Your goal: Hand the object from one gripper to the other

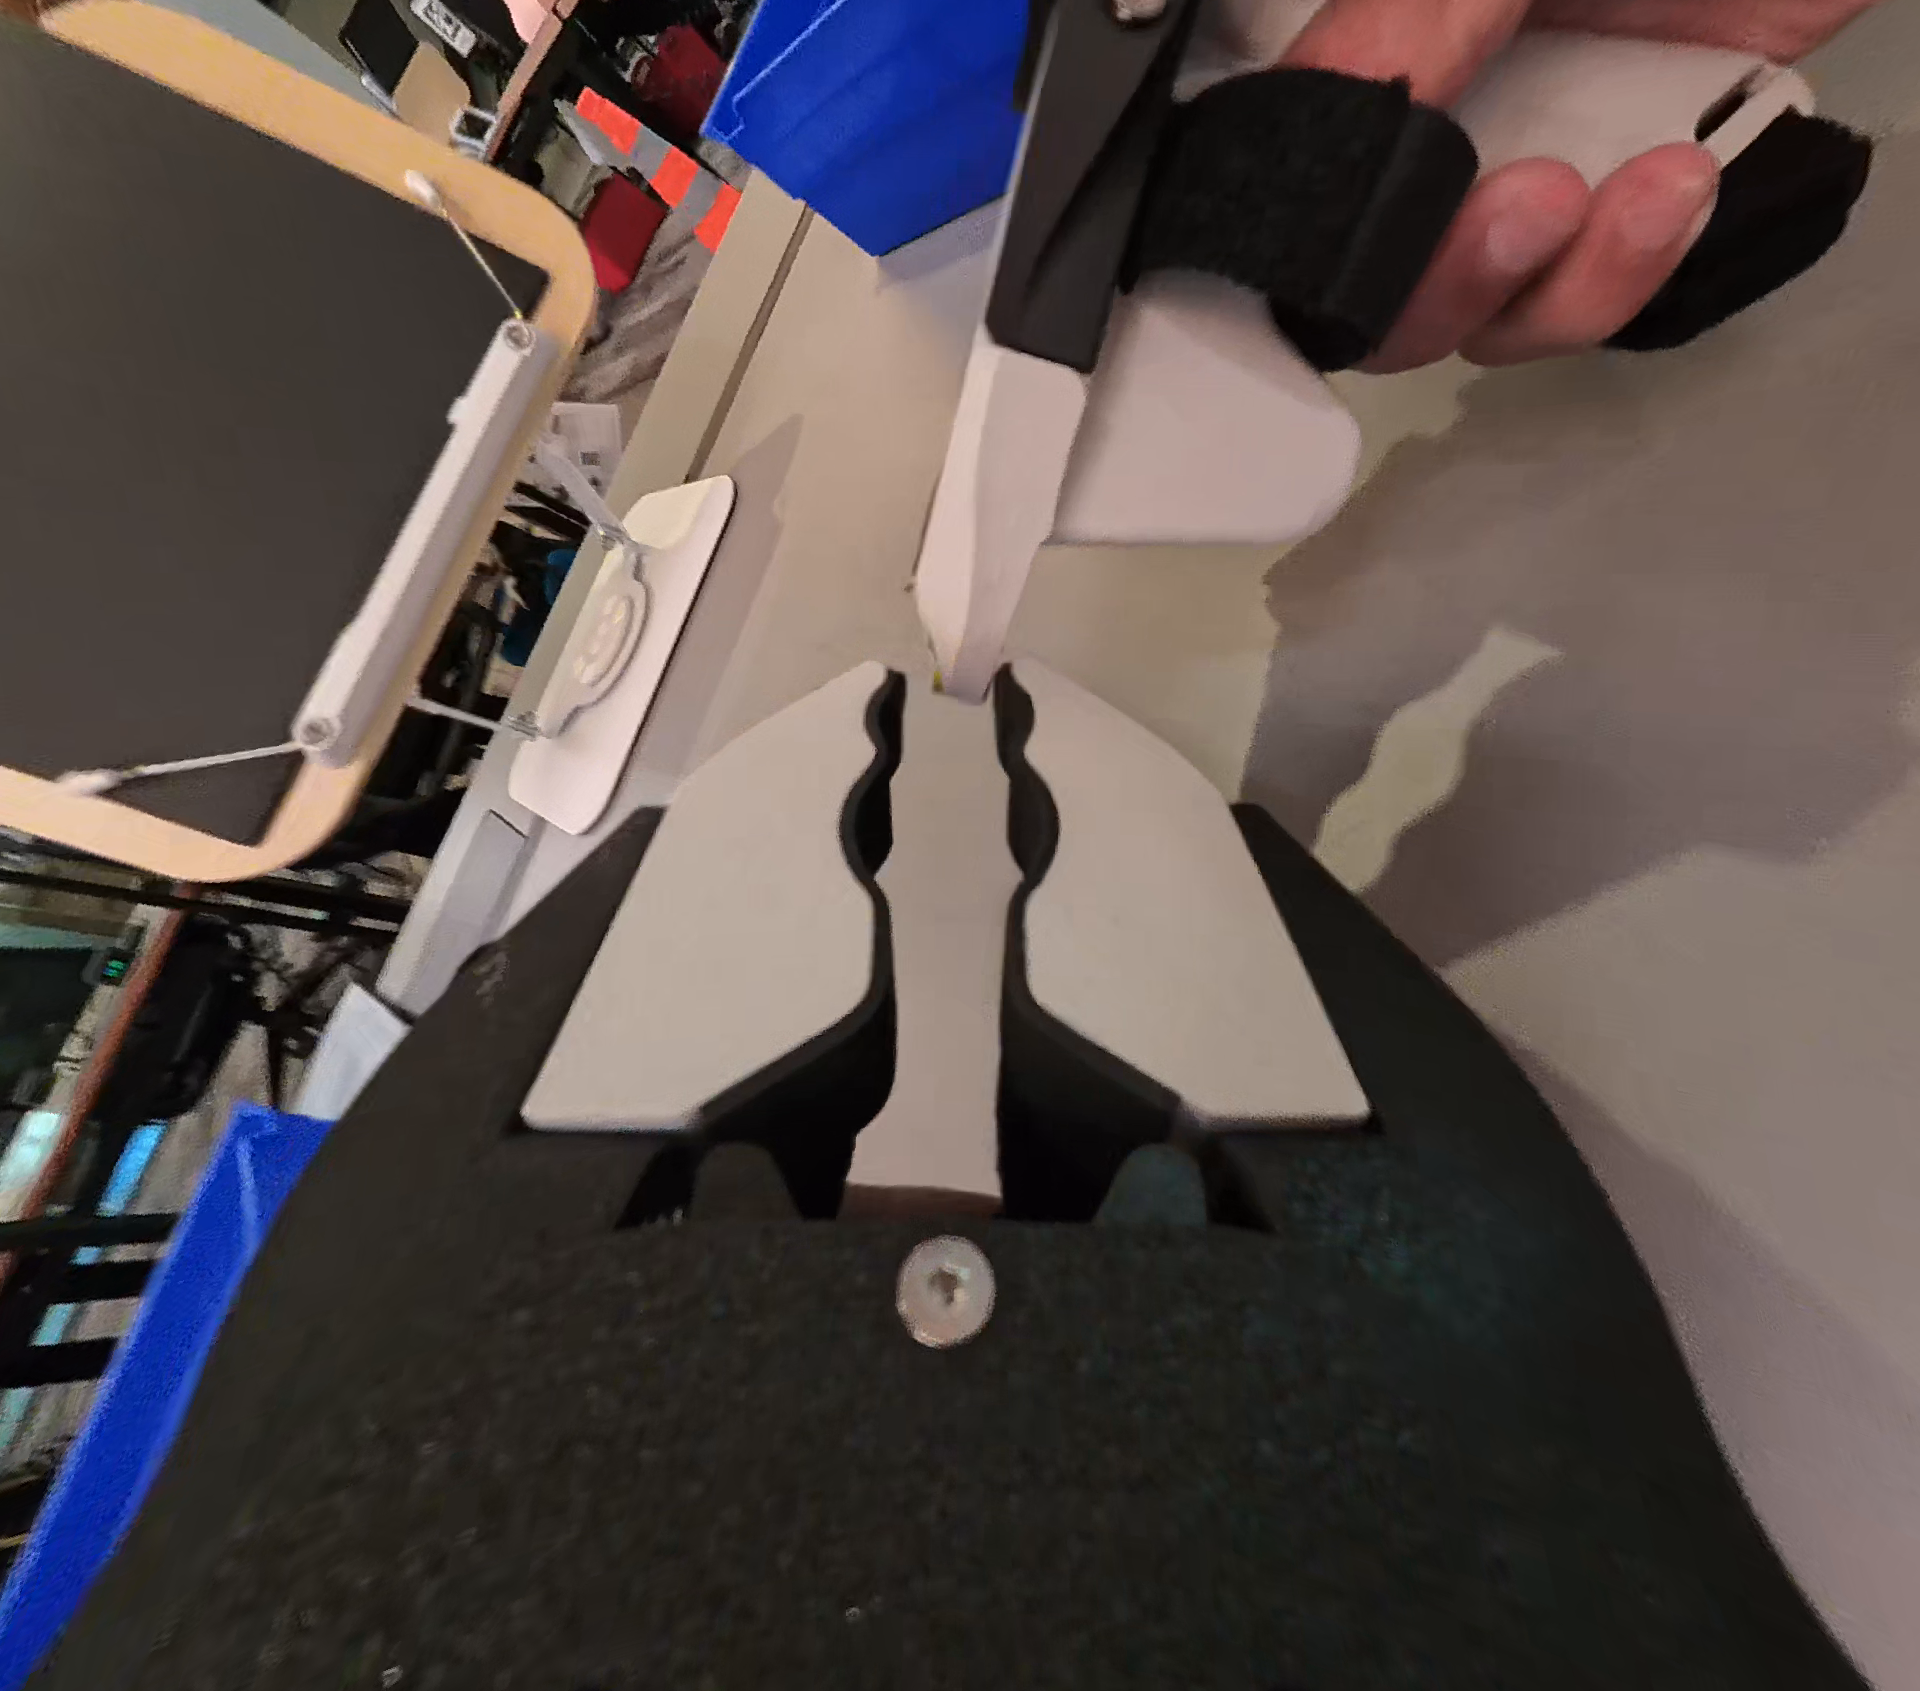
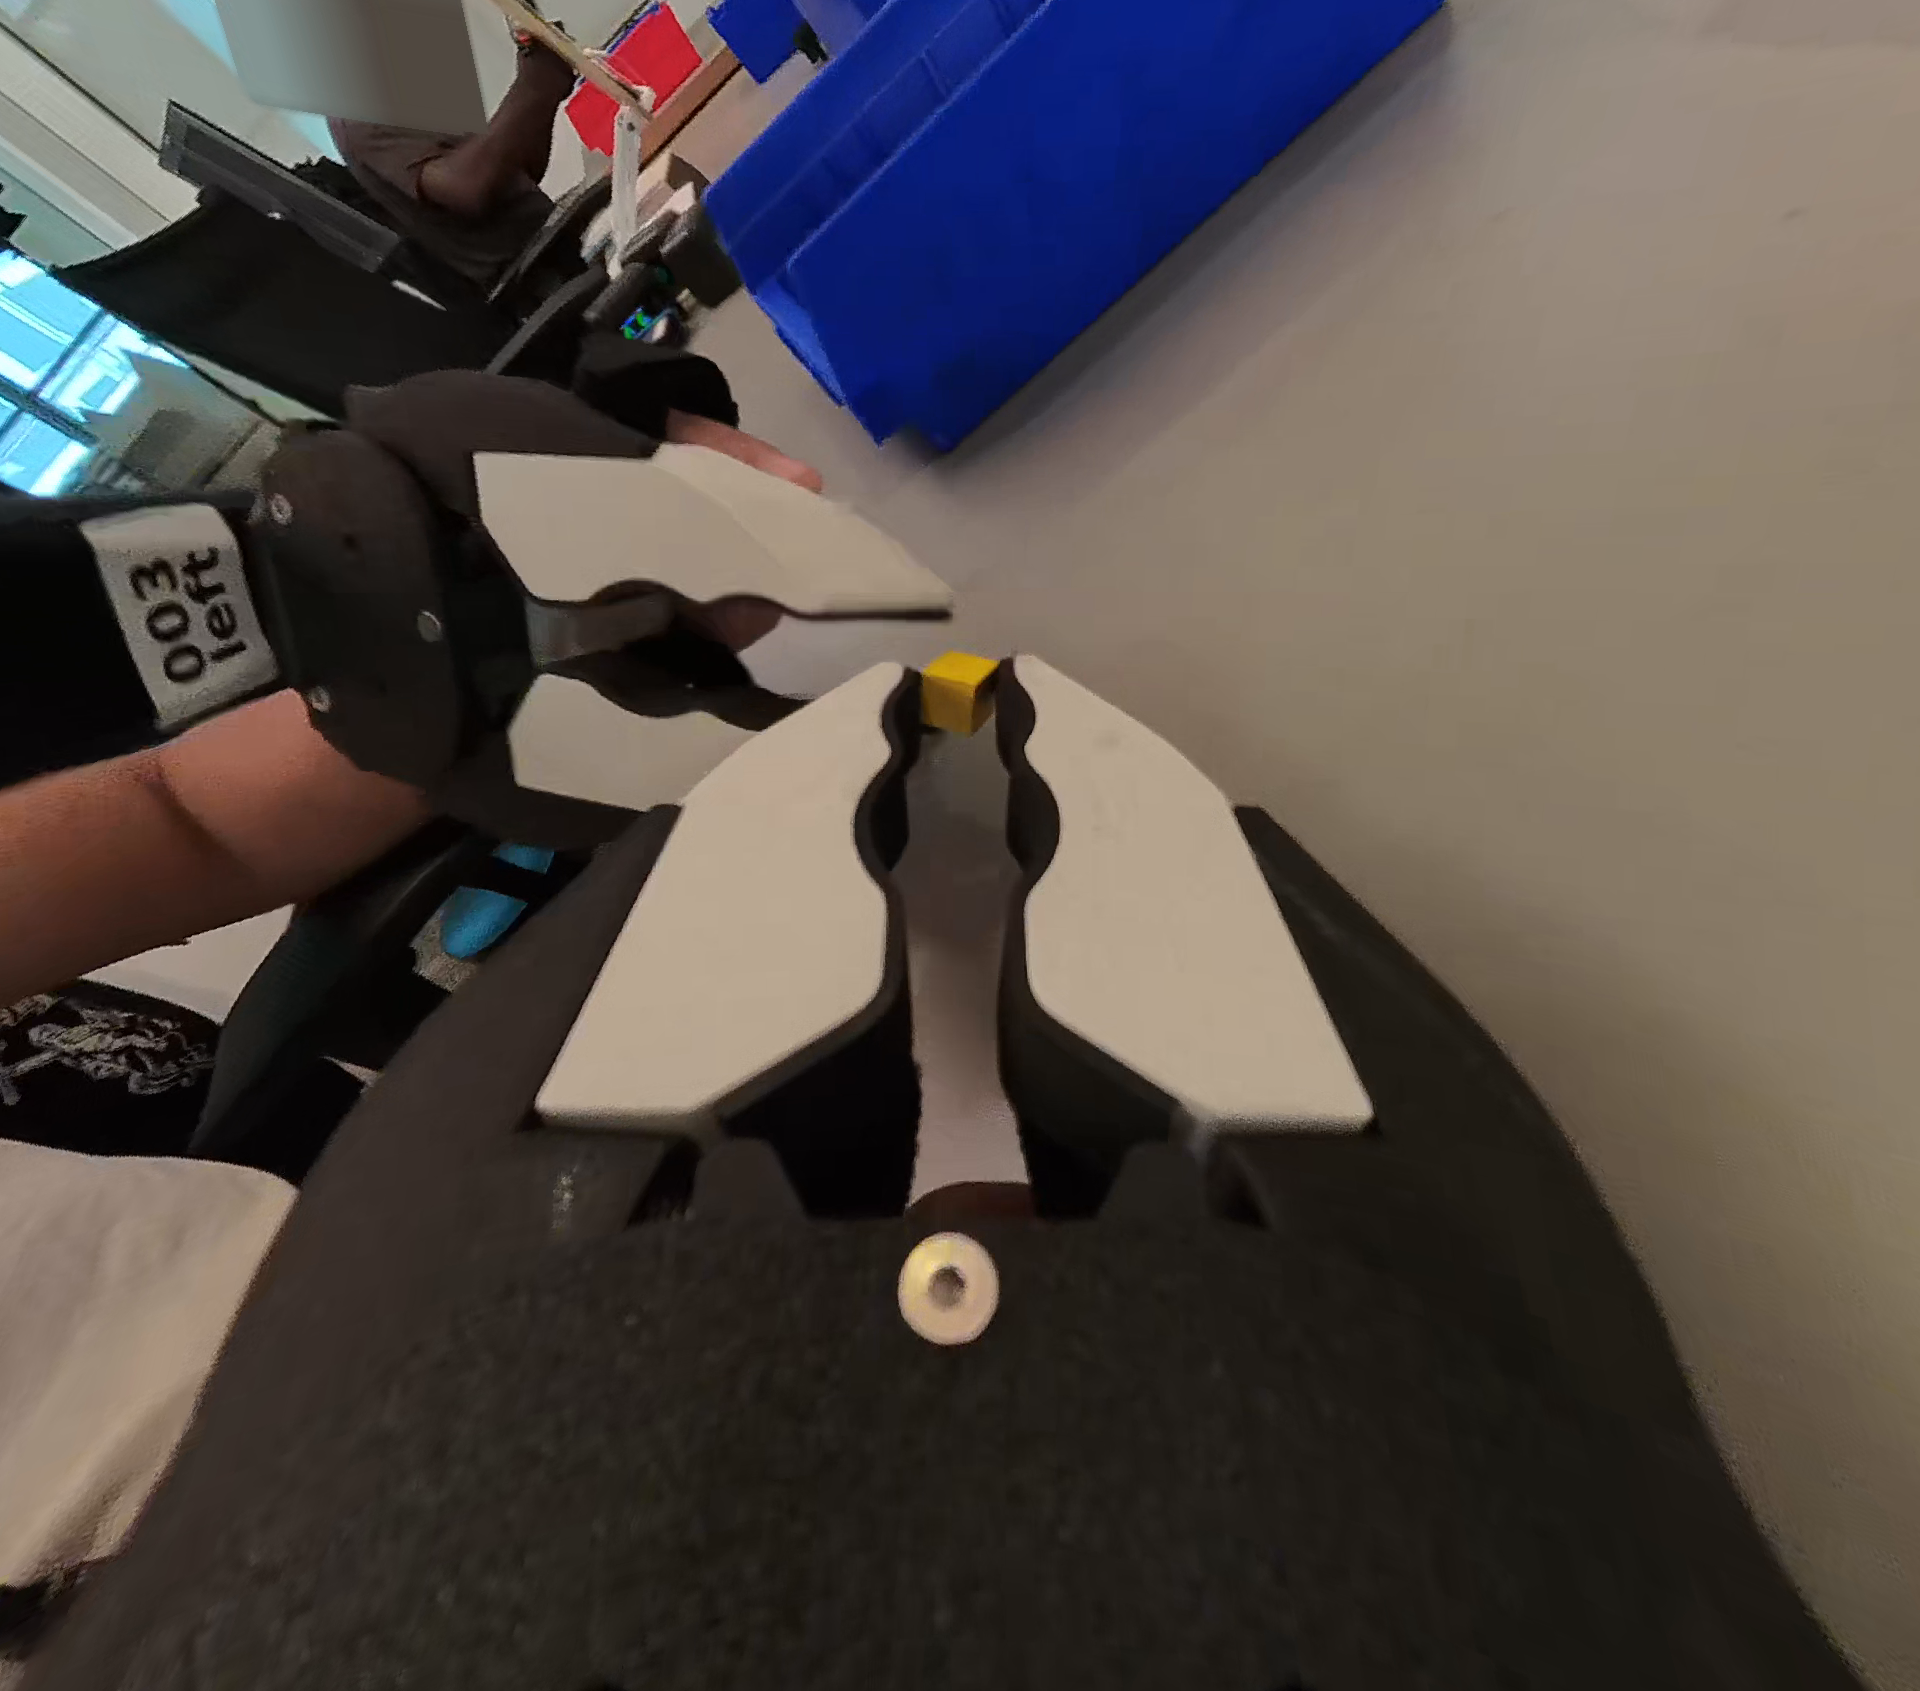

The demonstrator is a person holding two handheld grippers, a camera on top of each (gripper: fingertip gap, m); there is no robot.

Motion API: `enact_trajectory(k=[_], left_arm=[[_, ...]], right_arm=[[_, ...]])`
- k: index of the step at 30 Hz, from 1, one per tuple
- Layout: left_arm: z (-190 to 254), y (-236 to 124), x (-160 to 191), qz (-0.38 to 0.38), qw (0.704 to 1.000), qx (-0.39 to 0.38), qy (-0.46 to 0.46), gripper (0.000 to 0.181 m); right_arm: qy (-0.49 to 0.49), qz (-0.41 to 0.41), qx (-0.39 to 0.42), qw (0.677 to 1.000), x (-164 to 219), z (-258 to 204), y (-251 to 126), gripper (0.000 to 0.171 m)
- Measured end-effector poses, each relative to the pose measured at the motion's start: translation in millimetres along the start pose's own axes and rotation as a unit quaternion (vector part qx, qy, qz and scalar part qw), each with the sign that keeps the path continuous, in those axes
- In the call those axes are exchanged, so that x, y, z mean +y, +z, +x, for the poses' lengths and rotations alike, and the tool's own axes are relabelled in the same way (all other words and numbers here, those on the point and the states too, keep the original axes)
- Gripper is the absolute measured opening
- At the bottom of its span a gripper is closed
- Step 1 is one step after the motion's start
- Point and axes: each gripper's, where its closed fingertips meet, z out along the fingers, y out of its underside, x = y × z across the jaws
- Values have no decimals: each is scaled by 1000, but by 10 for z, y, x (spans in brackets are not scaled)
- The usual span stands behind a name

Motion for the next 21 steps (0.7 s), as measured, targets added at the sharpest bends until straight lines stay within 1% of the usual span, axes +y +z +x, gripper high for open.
enact_trajectory(k=[2,5,8,11,13,16,19,21], left_arm=[[-37,2,26,-1,999,10,-45,23],[-144,-34,18,24,987,37,-153,23],[-253,-74,34,44,960,73,-266,23],[-320,-86,75,61,928,104,-353,23],[-302,-83,85,64,899,142,-409,25],[-215,-100,23,78,836,226,-494,30],[-199,-108,-45,99,768,283,-566,32],[-193,-125,-85,111,729,312,-599,31]], right_arm=[[0,5,12,1000,-16,113,-49,13],[-35,15,52,998,-64,336,-134,14],[-84,19,91,992,-103,484,-210,14],[-166,20,124,978,-156,530,-260,14],[-226,27,146,963,-201,523,-278,14],[-323,51,165,930,-264,423,-294,14],[-420,88,157,889,-318,188,-287,14],[-483,128,121,858,-342,-52,-285,14]])
